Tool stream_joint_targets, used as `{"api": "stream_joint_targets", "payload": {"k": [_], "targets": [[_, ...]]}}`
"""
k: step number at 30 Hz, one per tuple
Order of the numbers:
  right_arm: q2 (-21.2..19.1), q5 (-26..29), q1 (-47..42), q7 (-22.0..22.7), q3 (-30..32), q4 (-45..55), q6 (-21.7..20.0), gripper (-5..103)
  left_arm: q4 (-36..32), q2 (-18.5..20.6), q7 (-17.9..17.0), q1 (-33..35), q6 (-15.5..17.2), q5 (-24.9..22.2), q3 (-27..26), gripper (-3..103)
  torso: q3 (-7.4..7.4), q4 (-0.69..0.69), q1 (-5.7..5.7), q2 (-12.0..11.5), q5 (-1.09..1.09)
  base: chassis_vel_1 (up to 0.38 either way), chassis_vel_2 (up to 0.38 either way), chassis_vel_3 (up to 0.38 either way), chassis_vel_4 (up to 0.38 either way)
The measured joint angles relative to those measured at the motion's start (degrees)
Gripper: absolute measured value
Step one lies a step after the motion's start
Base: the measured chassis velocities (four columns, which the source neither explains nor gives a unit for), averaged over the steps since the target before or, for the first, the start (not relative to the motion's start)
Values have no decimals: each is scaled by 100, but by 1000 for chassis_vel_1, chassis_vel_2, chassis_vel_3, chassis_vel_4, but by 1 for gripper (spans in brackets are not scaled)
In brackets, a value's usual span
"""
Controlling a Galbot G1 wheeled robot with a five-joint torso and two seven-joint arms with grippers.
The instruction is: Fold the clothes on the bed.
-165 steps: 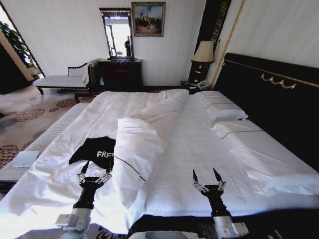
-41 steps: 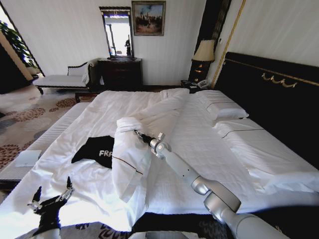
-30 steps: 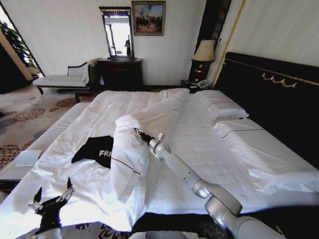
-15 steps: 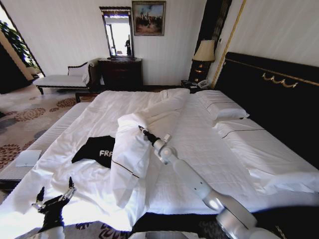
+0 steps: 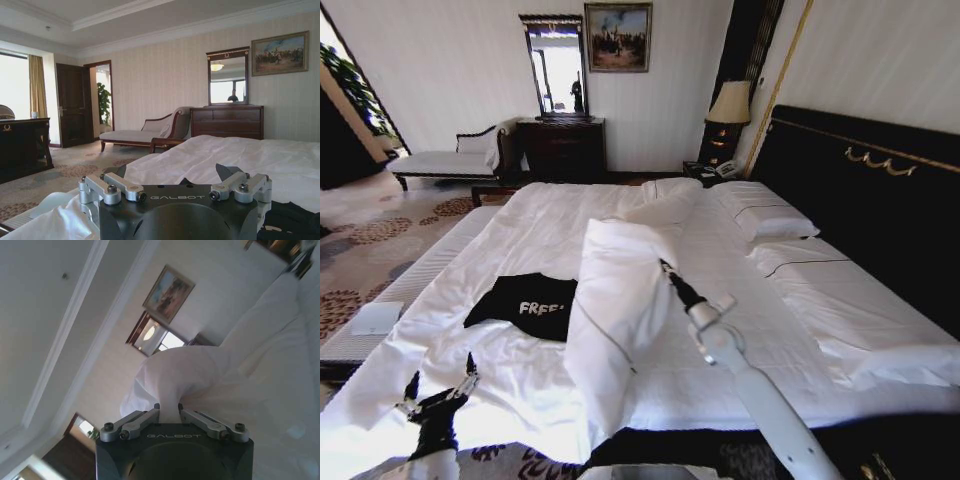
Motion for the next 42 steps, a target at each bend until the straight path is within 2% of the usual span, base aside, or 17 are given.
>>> {"api": "stream_joint_targets", "payload": {"k": [5, 7, 10, 12, 15, 23, 29, 34, 35, 36, 40, 41, 42], "targets": [[233, -314, -675, 232, 434, 353, 205, 0, -10, 56, -2, -7, 25, -1, 4, 100, 0, 0, 0, 0, 1, 0, 0, 0, 0], [546, -625, -1156, 453, 709, 676, 289, 0, -1, 94, -2, -16, 34, -1, 20, 100, 0, 0, 0, 0, -1, 0, 0, 0, 0], [732, -679, -1426, 598, 863, 936, 327, 0, 5, 119, -2, -20, 35, -14, 22, 100, 0, 0, 0, 0, -1, 0, 0, 0, 0], [969, -740, -1855, 766, 1182, 1349, 422, 0, 28, 171, -3, -24, 36, -94, 14, 100, 0, 1, 0, 0, -2, 0, 0, 0, 0], [1061, -832, -2124, 867, 1381, 1564, 524, 0, 70, 204, -10, -43, 28, -161, 7, 100, 0, 1, 0, 0, -1, 0, 0, 0, 0], [1276, -1695, -3286, 1327, 2125, 2122, 1086, 0, 492, 265, -52, -370, 28, -279, 239, 100, 0, 0, 0, 0, -2, 0, 0, 0, 0], [1464, -1838, -3743, 1707, 2366, 2195, 1280, 0, 656, 274, -52, -575, 83, -296, 406, 100, 1, 1, 1, 0, -1, 0, 0, 0, 0], [1674, -2001, -4165, 2515, 2784, 2336, 1453, 0, 922, 340, -62, -884, 147, -394, 491, 100, 1, 0, 1, -1, -1, 0, 0, 0, 0], [1674, -2001, -4165, 2515, 2784, 2336, 1453, 0, 922, 340, -62, -884, 147, -394, 491, 100, 1, 0, 1, -1, -1, 0, 0, 0, 0], [1694, -2029, -4252, 2712, 2863, 2384, 1453, 0, 944, 340, -67, -924, 156, -402, 499, 100, 0, 0, 1, -1, -1, 0, 0, 0, 0], [1720, -2068, -4474, 3659, 3122, 2568, 1293, 0, 1006, 339, -76, -976, 166, -408, 526, 100, 0, 0, 1, -1, 0, 0, 0, 0, 0], [1720, -2068, -4474, 3659, 3122, 2568, 1293, 0, 1006, 339, -76, -976, 166, -408, 526, 100, 0, 0, 1, -1, 0, 0, 0, 0, 0], [1719, -2065, -4530, 3930, 3174, 2654, 1219, 0, 1024, 338, -82, -973, 163, -408, 526, 100, 1, 1, 1, -1, 0, 0, 0, 0, 0]]}}
